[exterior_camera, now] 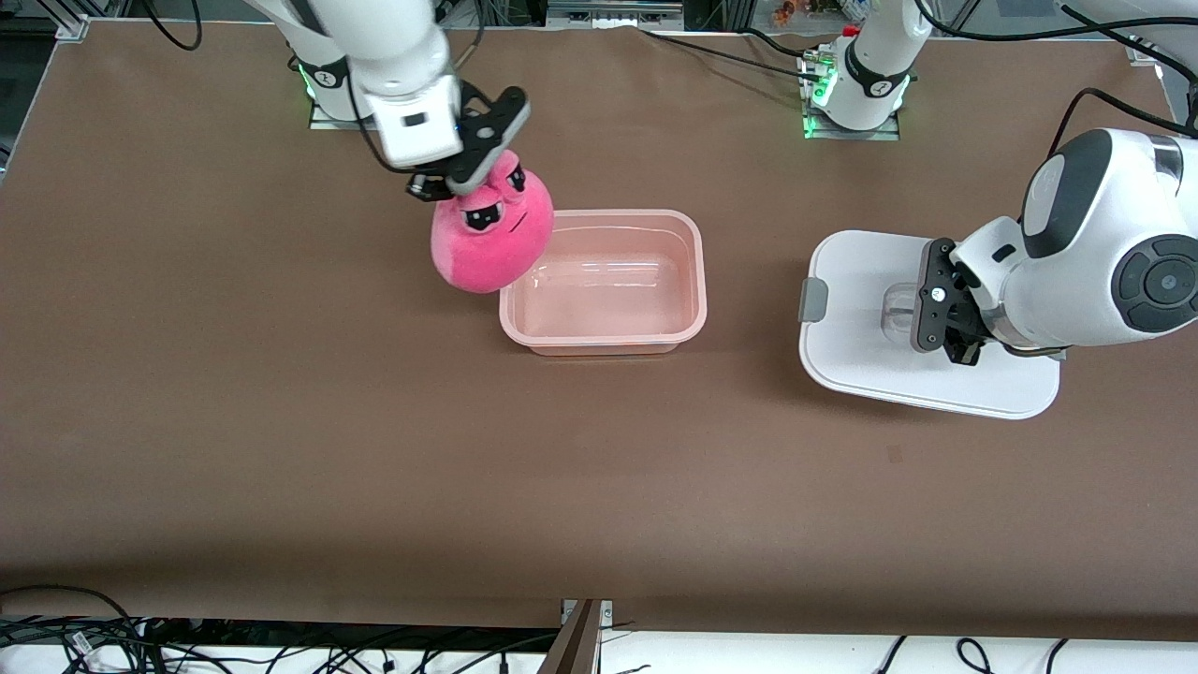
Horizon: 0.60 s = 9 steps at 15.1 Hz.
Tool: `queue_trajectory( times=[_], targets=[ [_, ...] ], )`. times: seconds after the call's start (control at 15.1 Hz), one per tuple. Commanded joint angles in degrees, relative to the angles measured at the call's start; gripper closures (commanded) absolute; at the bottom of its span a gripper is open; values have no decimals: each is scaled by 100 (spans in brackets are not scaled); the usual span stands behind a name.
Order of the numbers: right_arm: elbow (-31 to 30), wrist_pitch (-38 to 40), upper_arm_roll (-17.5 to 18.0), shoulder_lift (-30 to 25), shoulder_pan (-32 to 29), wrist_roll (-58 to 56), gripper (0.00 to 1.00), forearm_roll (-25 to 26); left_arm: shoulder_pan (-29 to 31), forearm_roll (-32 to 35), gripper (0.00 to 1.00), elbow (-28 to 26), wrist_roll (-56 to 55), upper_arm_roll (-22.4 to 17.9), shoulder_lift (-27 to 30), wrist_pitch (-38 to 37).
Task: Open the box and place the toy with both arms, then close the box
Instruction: 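Lift the pink toy and carry it over the pink tub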
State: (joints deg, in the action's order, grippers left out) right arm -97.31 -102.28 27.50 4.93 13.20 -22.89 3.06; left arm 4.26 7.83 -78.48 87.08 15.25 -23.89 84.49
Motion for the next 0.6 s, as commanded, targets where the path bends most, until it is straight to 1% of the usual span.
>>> queue_trajectory(
  times=[0.0,0.07,0.2,0.4,0.53],
  targets=[
    [256,130,-34,368,577,-163,100,580,-4,87,100,34,151,4,7,-47],
    [282,130,-34,473,692,-172,100,825,-4,87,100,26,143,4,7,-55],
    [562,173,-34,762,842,-216,100,1160,-4,79,100,17,143,4,-2,-55],
    [1054,585,-51,1324,1394,-251,100,1696,4,79,100,17,151,4,-2,-55],
    [1196,683,-51,1615,1563,-208,100,1995,57,79,100,26,160,4,-2,-55]
  ],
)
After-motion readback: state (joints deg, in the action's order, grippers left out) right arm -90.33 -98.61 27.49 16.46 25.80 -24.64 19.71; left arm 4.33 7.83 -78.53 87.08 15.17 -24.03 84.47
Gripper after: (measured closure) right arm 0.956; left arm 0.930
